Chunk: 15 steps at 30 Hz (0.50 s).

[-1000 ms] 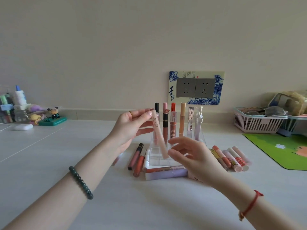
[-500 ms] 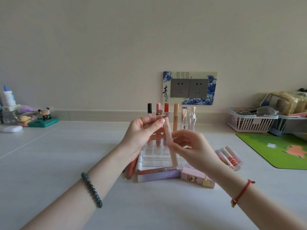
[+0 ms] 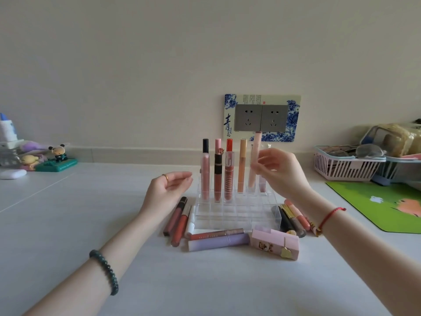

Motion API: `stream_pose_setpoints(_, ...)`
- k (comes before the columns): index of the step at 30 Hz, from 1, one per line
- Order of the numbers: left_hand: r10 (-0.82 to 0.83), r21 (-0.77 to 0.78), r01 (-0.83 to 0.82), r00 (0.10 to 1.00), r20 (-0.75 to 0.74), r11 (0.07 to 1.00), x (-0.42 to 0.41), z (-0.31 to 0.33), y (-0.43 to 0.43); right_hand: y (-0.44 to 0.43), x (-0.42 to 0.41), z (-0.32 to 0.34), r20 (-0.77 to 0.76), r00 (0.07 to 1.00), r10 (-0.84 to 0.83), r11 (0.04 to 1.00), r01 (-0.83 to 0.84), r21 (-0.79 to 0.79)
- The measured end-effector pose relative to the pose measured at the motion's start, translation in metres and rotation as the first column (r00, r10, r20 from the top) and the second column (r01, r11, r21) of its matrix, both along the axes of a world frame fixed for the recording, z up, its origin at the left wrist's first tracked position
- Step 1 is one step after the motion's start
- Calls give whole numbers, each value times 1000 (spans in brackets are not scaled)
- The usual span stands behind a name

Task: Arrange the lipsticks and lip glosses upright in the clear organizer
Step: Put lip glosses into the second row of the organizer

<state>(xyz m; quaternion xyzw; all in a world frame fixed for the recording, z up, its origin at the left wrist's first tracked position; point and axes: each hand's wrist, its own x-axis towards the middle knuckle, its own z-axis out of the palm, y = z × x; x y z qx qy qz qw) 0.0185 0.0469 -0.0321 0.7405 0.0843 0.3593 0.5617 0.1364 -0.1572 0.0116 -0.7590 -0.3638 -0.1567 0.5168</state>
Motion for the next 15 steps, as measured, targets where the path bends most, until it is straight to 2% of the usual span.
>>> stream_pose_setpoints(3, 37, 98, -29, 996, -82, 995, 1, -11, 8, 11, 8, -6, 1, 1000, -23, 1000, 23, -17)
stream_pose_setpoints(8, 29, 171, 4, 981, -191, 985, 3, -21, 12, 22, 14, -17, -16, 1000, -24, 999, 23, -38)
stream_pose_setpoints(15, 26, 212, 19, 977, -211, 977, 1, -23, 17, 20, 18, -30, -5, 999, -32, 992, 31, -122)
